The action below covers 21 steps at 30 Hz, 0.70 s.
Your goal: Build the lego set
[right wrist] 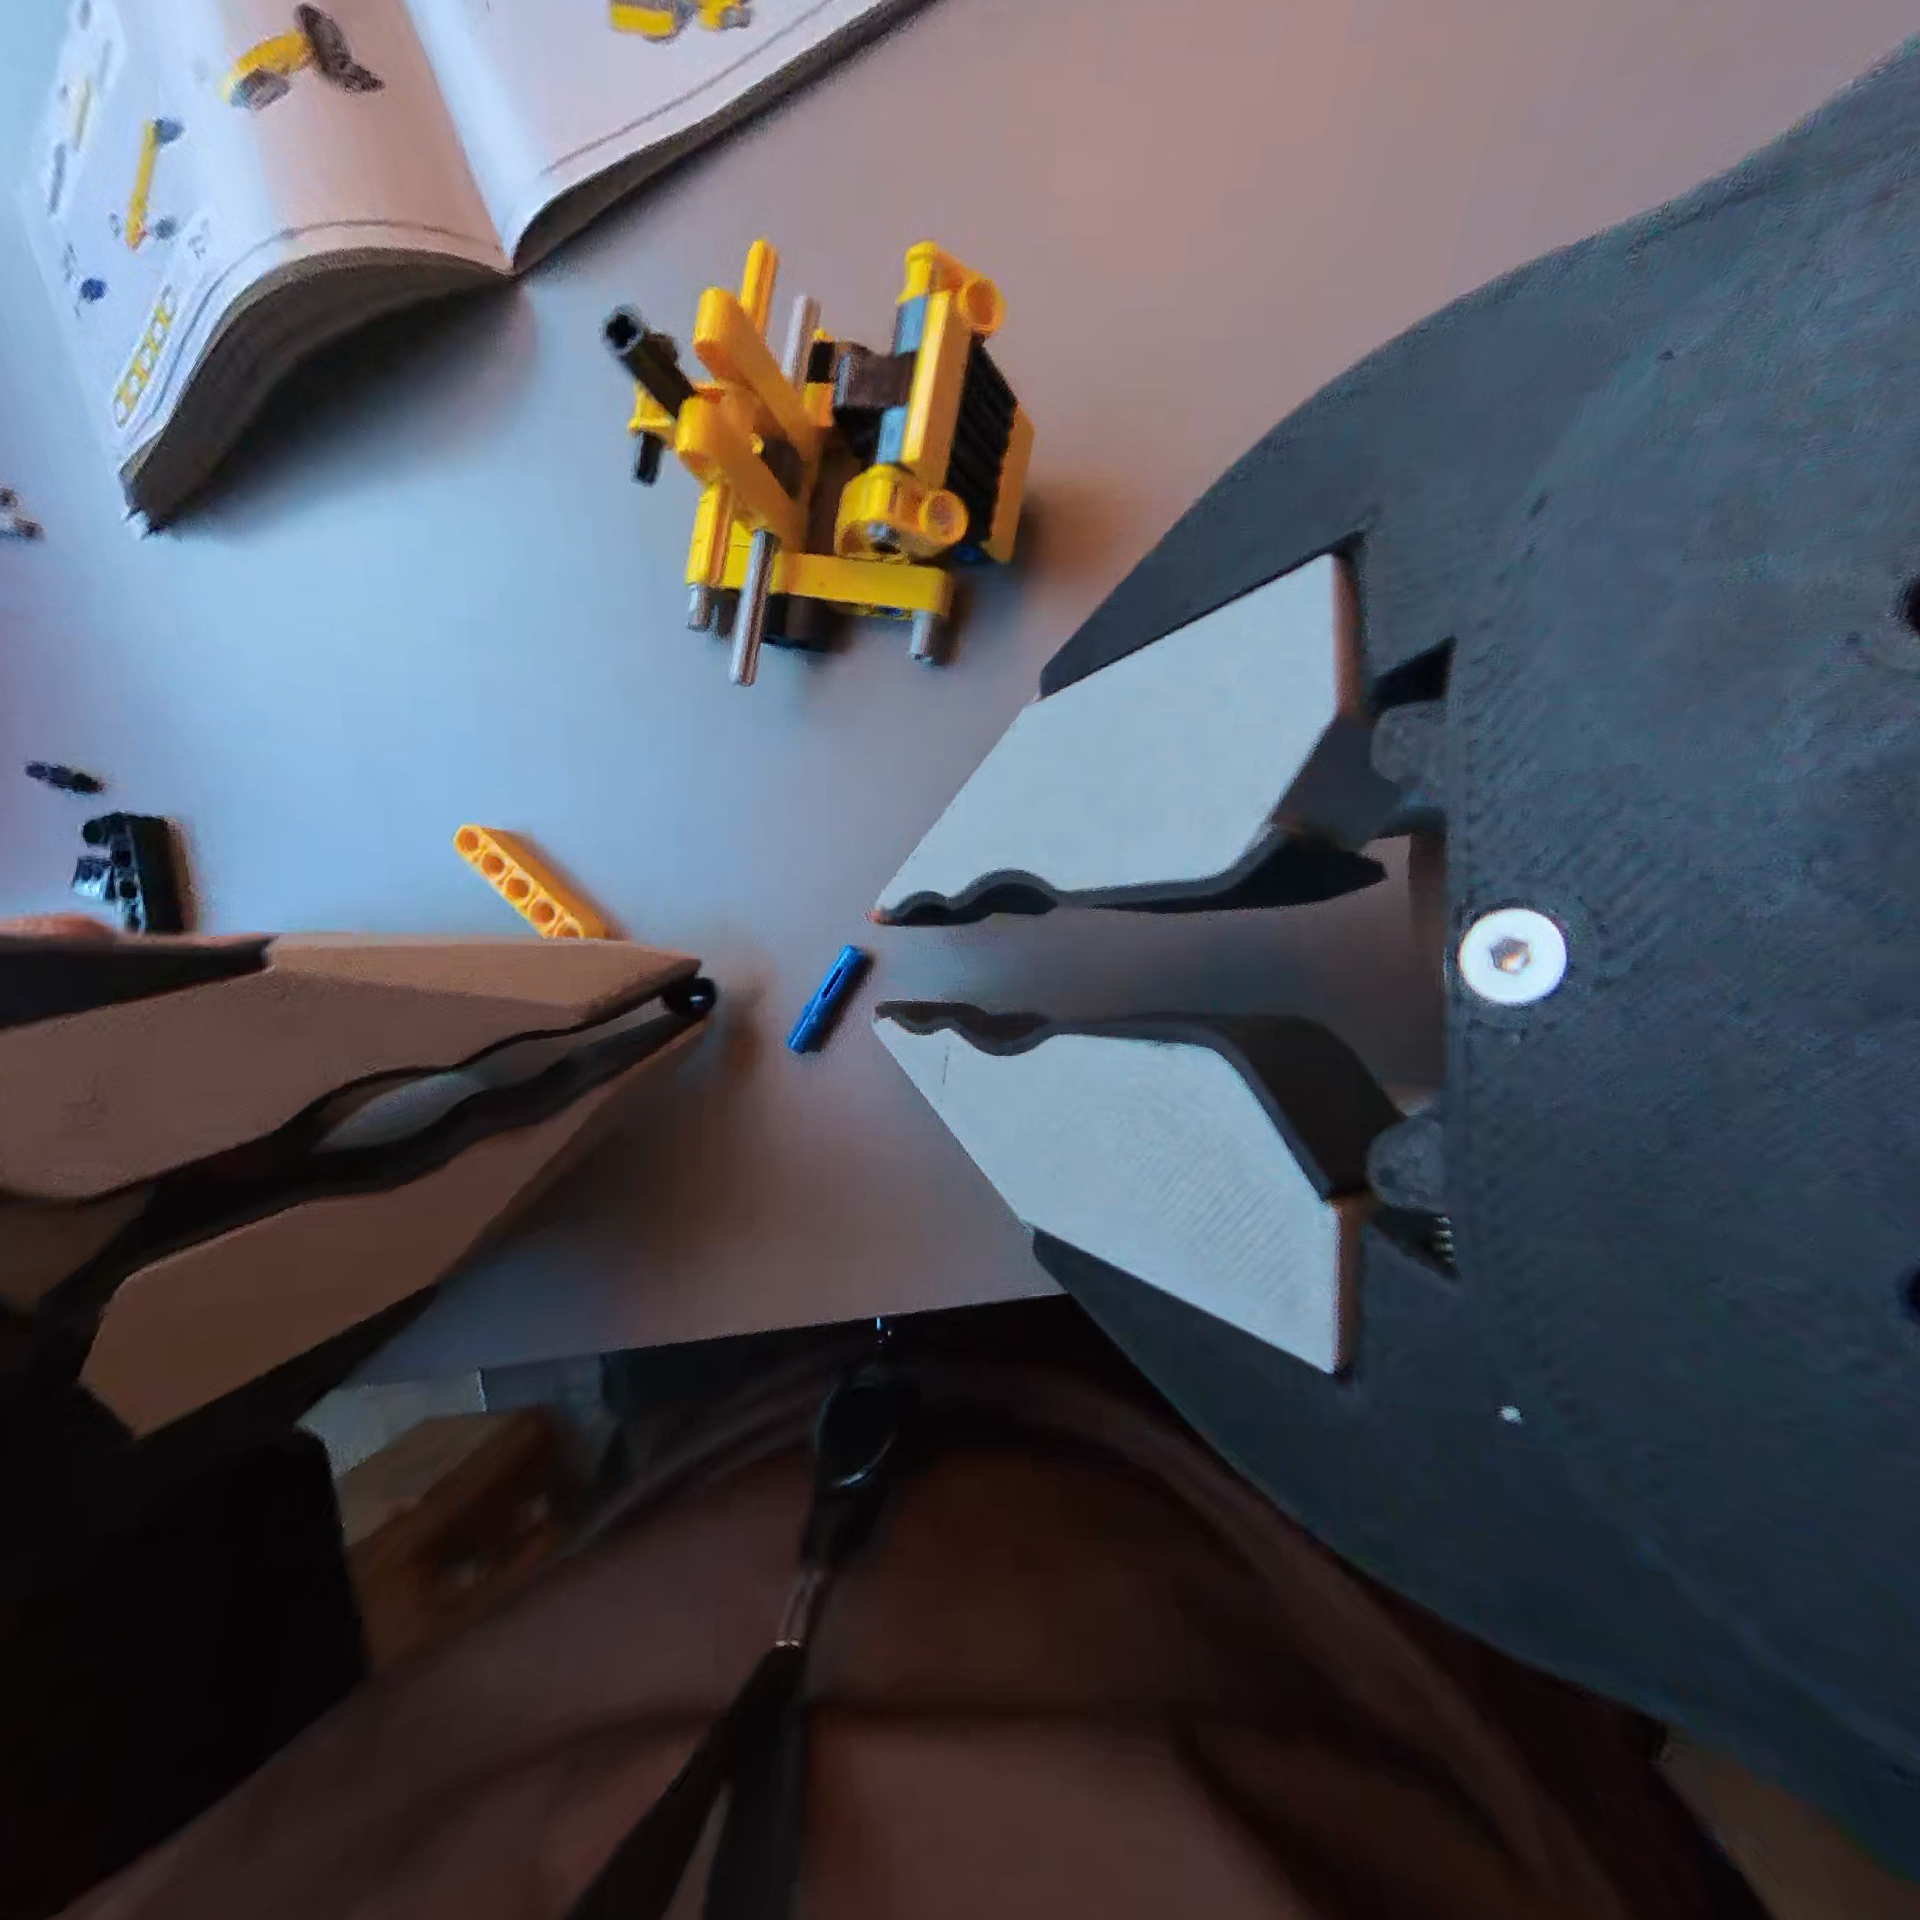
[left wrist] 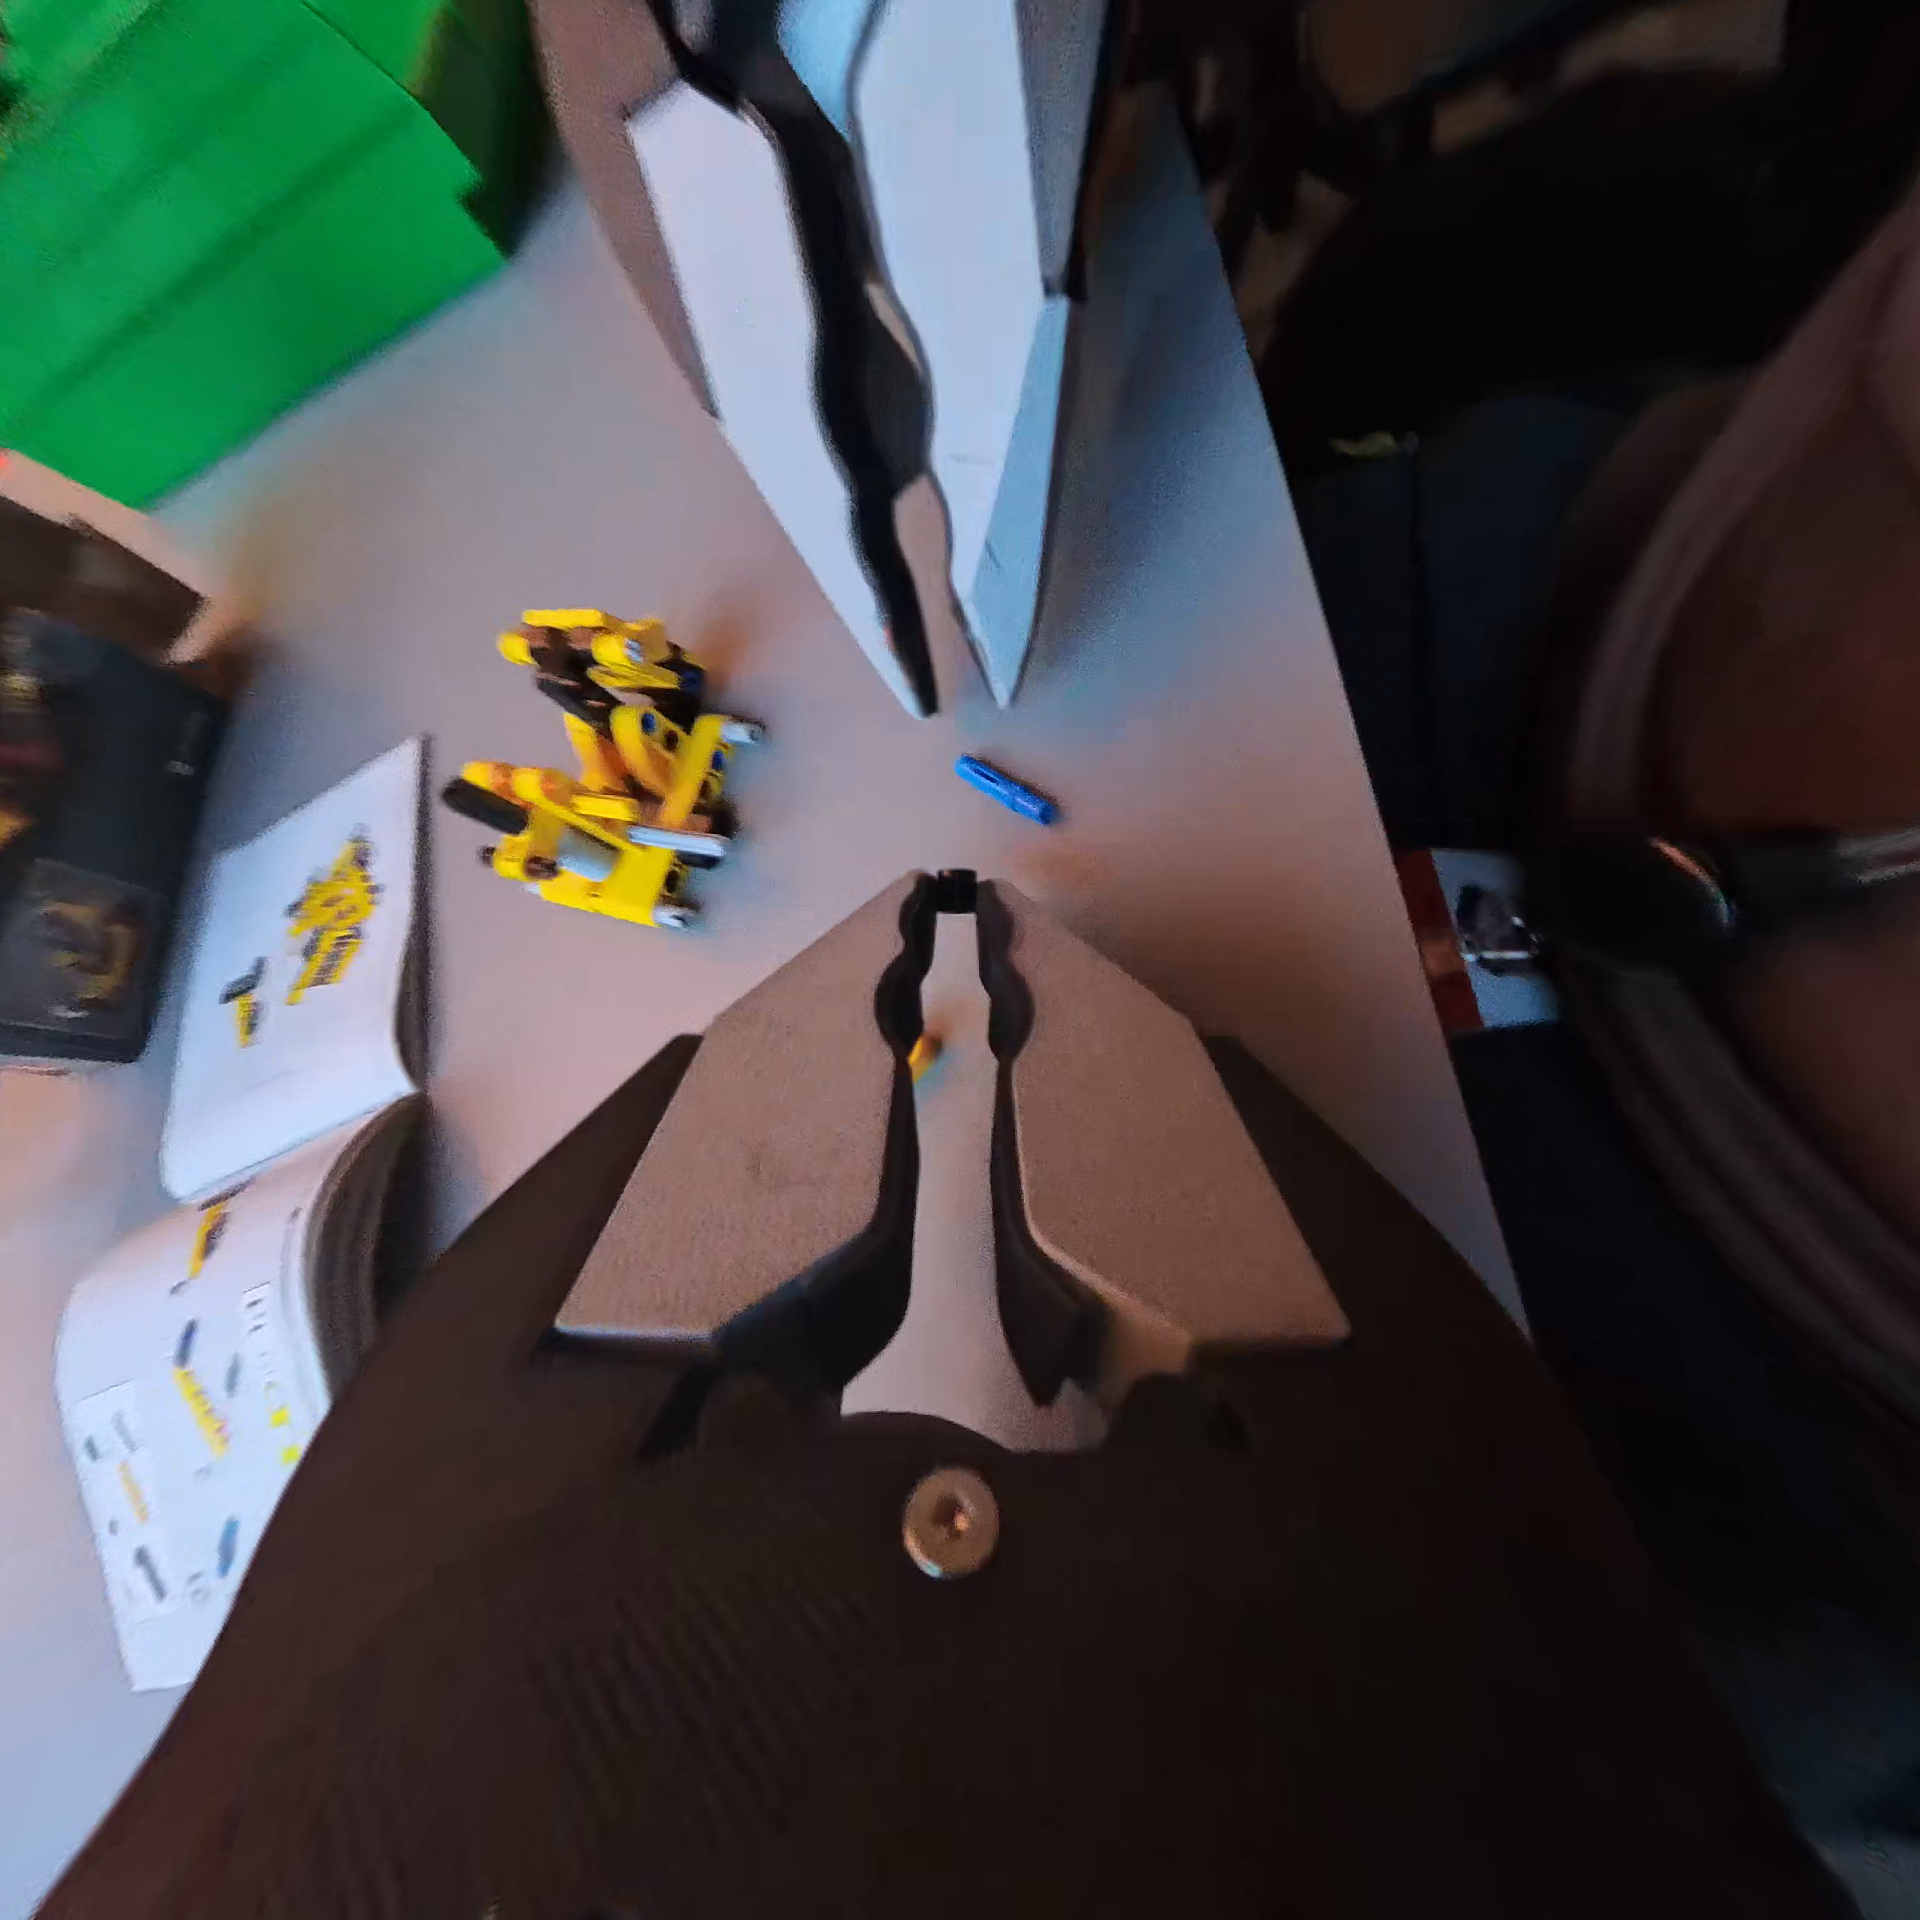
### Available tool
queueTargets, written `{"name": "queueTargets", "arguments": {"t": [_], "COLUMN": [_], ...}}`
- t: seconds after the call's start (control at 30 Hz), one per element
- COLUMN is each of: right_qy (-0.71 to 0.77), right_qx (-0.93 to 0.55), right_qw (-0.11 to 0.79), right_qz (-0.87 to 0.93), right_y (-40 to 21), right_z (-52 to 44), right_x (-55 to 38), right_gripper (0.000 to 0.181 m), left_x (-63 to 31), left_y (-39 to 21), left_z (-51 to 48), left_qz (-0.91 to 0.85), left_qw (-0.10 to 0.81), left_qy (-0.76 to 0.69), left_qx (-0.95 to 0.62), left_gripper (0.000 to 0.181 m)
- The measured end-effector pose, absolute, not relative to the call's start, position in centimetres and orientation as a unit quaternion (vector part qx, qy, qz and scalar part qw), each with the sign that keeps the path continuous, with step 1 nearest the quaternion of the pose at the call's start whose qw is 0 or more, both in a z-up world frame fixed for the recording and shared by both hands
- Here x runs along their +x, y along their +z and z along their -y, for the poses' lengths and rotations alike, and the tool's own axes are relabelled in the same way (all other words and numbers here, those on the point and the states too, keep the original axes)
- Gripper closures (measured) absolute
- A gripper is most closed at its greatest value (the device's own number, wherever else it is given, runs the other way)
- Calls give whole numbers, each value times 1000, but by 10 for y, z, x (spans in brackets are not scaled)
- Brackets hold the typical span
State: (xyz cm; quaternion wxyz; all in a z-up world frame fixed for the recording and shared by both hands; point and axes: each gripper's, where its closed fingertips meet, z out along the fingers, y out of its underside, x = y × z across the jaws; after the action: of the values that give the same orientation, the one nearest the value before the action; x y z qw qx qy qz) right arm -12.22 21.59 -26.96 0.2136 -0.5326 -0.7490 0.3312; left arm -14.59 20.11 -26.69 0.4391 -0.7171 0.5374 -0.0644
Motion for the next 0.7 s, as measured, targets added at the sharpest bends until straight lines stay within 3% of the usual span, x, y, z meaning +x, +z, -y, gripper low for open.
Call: {"name": "queueTargets", "arguments": {"t": [0.3,0.7], "right_qy": [367,311], "right_qx": [-448,-472], "right_qw": [222,206], "right_qz": [784,799], "right_y": [-261,-270], "right_z": [-185,-195], "right_x": [-134,-110], "right_gripper": [167,166], "left_x": [-144,-146], "left_y": [-275,-275], "left_z": [-200,-204], "left_qz": [-536,-524], "left_qw": [400,397], "left_qy": [-101,-105], "left_qx": [-736,-746], "left_gripper": [176,176]}}
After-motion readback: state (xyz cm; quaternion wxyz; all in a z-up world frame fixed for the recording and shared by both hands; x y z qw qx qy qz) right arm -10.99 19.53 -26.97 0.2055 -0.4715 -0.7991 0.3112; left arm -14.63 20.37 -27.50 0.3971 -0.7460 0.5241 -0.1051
